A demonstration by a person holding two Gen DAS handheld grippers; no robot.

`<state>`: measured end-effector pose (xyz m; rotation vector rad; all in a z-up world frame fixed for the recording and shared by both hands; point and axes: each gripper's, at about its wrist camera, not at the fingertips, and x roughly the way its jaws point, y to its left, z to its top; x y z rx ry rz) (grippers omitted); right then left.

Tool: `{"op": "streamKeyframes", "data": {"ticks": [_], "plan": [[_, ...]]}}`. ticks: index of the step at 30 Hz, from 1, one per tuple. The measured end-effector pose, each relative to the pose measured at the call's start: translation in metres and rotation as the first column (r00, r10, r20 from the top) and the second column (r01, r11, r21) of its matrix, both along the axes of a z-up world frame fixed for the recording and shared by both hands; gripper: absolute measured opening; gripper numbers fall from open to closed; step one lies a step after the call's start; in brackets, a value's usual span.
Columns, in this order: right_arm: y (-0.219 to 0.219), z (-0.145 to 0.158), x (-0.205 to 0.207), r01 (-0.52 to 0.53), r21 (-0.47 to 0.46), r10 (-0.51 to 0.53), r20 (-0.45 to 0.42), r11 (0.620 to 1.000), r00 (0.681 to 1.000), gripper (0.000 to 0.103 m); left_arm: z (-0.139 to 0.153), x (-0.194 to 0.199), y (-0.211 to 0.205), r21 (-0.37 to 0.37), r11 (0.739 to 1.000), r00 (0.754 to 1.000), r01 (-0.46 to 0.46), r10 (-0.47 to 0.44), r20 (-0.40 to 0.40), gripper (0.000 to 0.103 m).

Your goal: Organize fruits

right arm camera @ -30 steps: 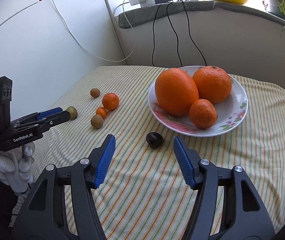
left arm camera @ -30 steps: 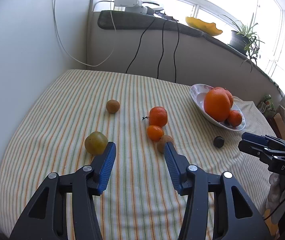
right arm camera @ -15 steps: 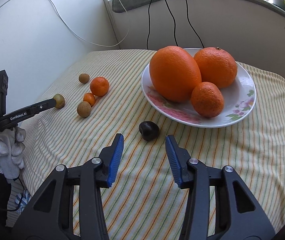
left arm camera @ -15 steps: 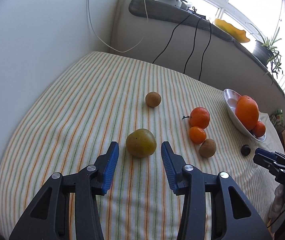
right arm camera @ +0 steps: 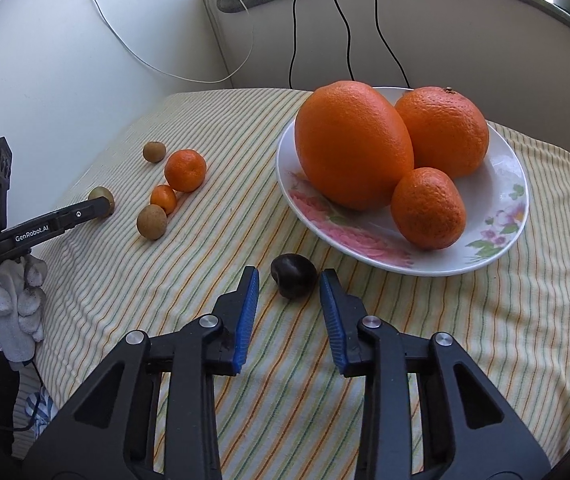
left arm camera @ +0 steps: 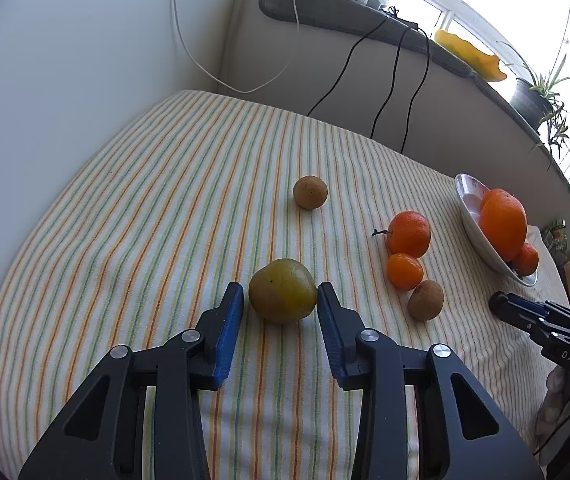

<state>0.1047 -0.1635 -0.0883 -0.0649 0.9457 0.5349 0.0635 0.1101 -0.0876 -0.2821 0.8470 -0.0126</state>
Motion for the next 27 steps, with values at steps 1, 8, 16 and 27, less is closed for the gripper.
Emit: {"op": "streamKeyframes", "data": {"ticks": [1, 8, 16, 27], "plan": [[0.002, -0.001, 0.000, -0.001, -0.006, 0.001, 0.000, 1.000, 1.000, 0.030, 0.000, 0.000, 0.000, 0.000, 1.000, 1.000, 0.002, -0.002, 0.000, 0.033], [0.002, -0.002, 0.000, 0.010, -0.005, -0.010, 0.002, 1.000, 1.000, 0.022, 0.000, 0.003, 0.000, 0.002, 1.000, 1.000, 0.001, -0.001, 0.006, 0.029], [0.001, 0.001, -0.004, 0.008, 0.009, -0.008, 0.021, 1.000, 1.000, 0.021, 0.005, -0.002, -0.001, 0.003, 1.000, 1.000, -0.004, 0.004, 0.021, 0.028], [-0.027, 0.020, -0.023, 0.032, 0.090, -0.035, 0.036, 0.995, 0.999, 0.021, 0.030, -0.011, -0.023, -0.018, 0.998, 0.995, 0.061, -0.059, 0.082, 0.028]]}}
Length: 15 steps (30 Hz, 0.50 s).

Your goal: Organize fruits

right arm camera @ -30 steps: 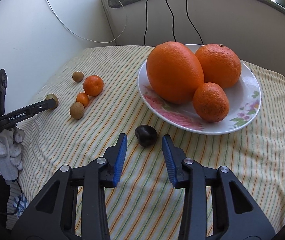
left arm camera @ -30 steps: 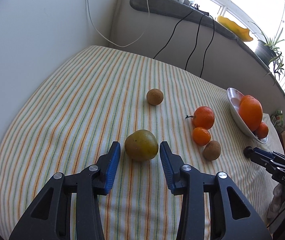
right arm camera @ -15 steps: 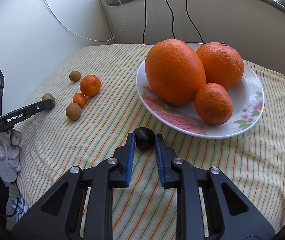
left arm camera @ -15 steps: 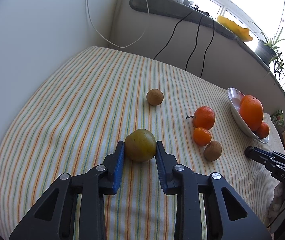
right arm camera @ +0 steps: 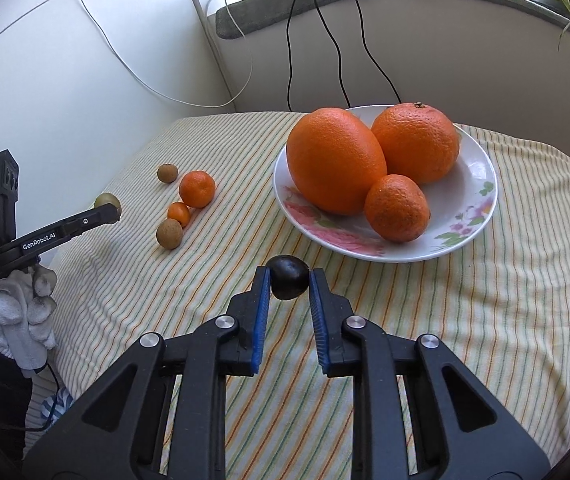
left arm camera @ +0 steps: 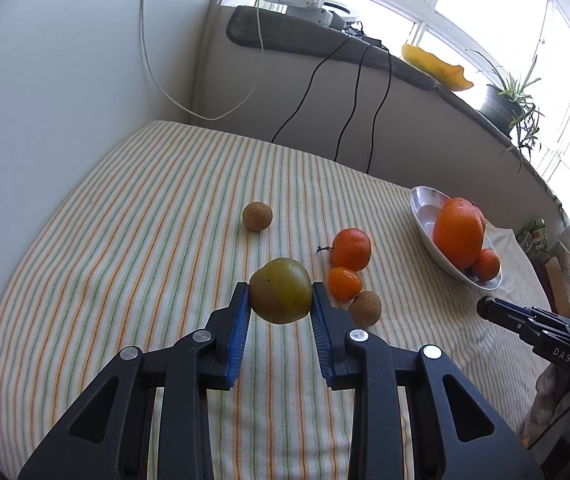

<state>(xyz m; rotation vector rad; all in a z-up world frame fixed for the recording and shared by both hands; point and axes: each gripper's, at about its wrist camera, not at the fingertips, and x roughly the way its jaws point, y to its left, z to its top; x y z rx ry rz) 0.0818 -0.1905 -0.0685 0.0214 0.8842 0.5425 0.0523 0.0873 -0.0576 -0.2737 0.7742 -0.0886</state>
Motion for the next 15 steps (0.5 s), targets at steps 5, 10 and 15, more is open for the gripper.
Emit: {"op": "streamKeyframes", "data": {"ticks": [5, 10, 15], "plan": [[-0.018, 0.010, -0.008, 0.027, 0.025, -0.027, 0.016, 0.999, 1.000, 0.021, 0.008, 0.002, -0.022, -0.003, 0.999, 0.998, 0.054, -0.054, 0.015, 0.028], [-0.035, 0.018, -0.010, 0.056, 0.040, -0.058, 0.033, 0.998, 0.998, 0.021, 0.014, 0.003, -0.044, -0.005, 0.994, 0.994, 0.106, -0.106, 0.028, 0.028], [-0.049, 0.025, -0.008, 0.081, 0.047, -0.084, 0.051, 0.996, 0.995, 0.021, 0.019, 0.007, -0.066, -0.003, 0.987, 0.987, 0.159, -0.158, 0.036, 0.028]]}}
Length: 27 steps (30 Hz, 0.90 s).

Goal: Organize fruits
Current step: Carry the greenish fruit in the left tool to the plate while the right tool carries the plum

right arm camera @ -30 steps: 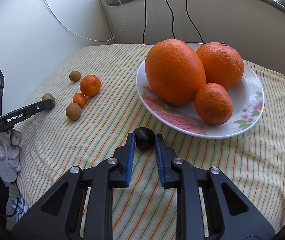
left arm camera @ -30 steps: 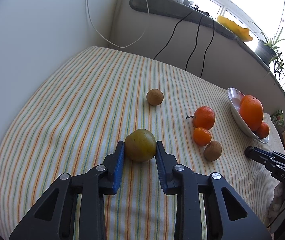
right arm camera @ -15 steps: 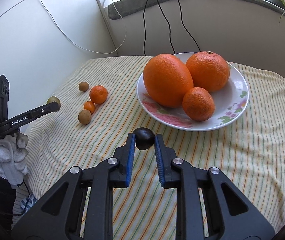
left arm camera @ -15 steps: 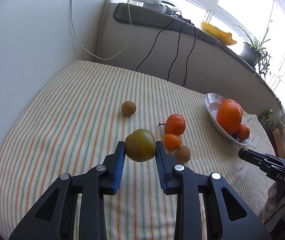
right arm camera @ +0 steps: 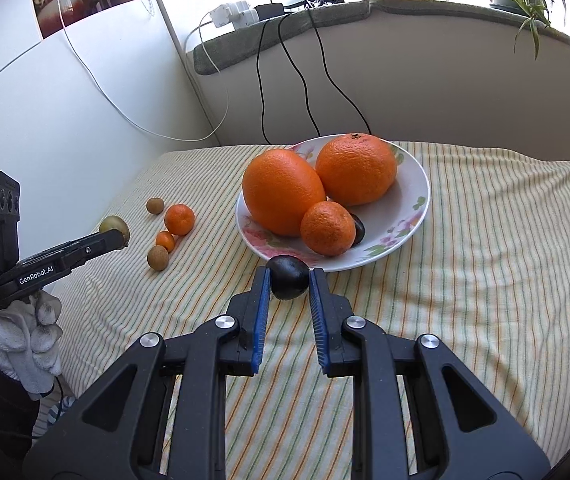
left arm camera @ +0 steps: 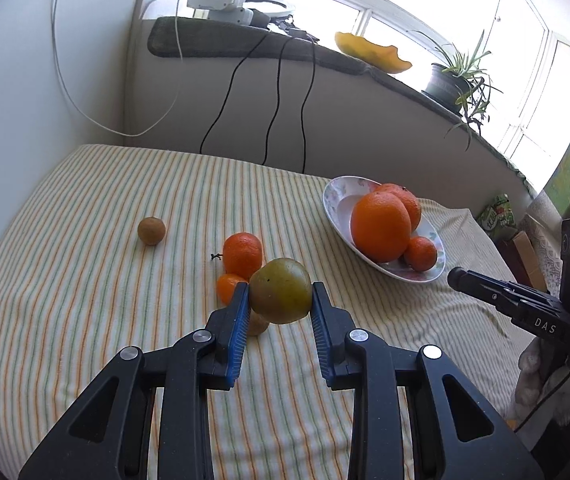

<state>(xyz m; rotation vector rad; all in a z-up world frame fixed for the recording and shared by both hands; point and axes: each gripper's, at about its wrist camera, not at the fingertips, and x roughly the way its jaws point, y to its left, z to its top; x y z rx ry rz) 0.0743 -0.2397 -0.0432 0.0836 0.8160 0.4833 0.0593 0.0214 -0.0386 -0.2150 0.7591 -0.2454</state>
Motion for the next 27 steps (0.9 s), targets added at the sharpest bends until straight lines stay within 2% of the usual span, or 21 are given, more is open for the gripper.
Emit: {"op": "streamKeyframes", "data": {"ticks": [13, 27], "plan": [[-0.032, 0.007, 0.027, 0.053, 0.006, -0.053, 0.032, 0.999, 0.998, 0.021, 0.012, 0.019, -0.062, 0.013, 0.993, 0.992, 0.120, -0.120, 0.024, 0.028], [-0.051, -0.002, 0.064, 0.064, -0.004, -0.064, 0.035, 0.998, 0.997, 0.021, 0.015, 0.050, -0.126, 0.047, 0.976, 0.977, 0.211, -0.213, 0.030, 0.028]]}}
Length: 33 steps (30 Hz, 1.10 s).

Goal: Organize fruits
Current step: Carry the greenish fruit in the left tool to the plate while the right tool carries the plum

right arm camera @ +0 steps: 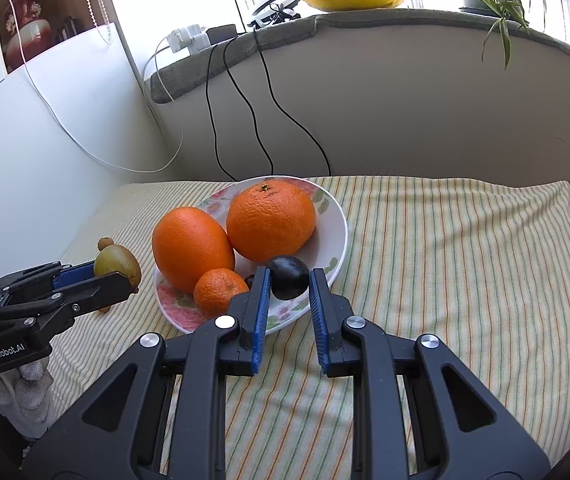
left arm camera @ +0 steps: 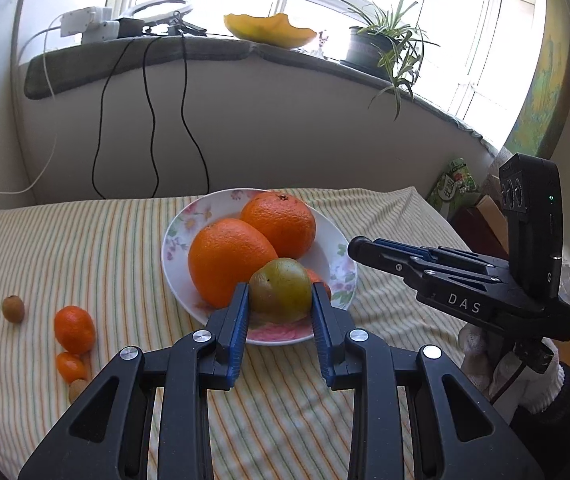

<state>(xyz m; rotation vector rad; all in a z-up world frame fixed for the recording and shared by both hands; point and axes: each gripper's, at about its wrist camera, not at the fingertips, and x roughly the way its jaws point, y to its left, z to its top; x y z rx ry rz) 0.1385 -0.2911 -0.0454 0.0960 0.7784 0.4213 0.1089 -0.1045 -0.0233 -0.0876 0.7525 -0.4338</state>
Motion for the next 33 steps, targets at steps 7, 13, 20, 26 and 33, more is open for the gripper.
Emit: {"op": "streamKeyframes", "data": {"ticks": [7, 13, 20, 26, 33], "plan": [[-0.005, -0.010, 0.017, 0.008, 0.011, -0.008, -0.014, 1.000, 1.000, 0.021, -0.002, 0.014, -0.026, 0.017, 0.999, 0.999, 0.039, -0.039, -0.001, 0.028], [-0.004, -0.015, 0.026, 0.000, 0.015, 0.000, -0.025, 1.000, 1.000, 0.021, -0.005, 0.023, -0.040, 0.026, 0.998, 0.999, 0.051, -0.051, -0.006, 0.028], [-0.003, -0.017, 0.033, -0.004, 0.018, 0.004, -0.029, 1.000, 1.000, 0.021, -0.007, 0.028, -0.047, 0.029, 0.998, 0.998, 0.062, -0.061, -0.011, 0.028], [-0.003, -0.018, 0.035, -0.010, 0.022, 0.011, -0.032, 1.000, 0.999, 0.021, -0.006, 0.029, -0.050, 0.030, 0.997, 0.998, 0.066, -0.066, -0.012, 0.029], [-0.003, -0.018, 0.034, -0.013, 0.023, 0.013, -0.029, 1.000, 0.999, 0.021, -0.005, 0.028, -0.049, 0.031, 0.998, 0.998, 0.062, -0.062, -0.004, 0.029]]}}
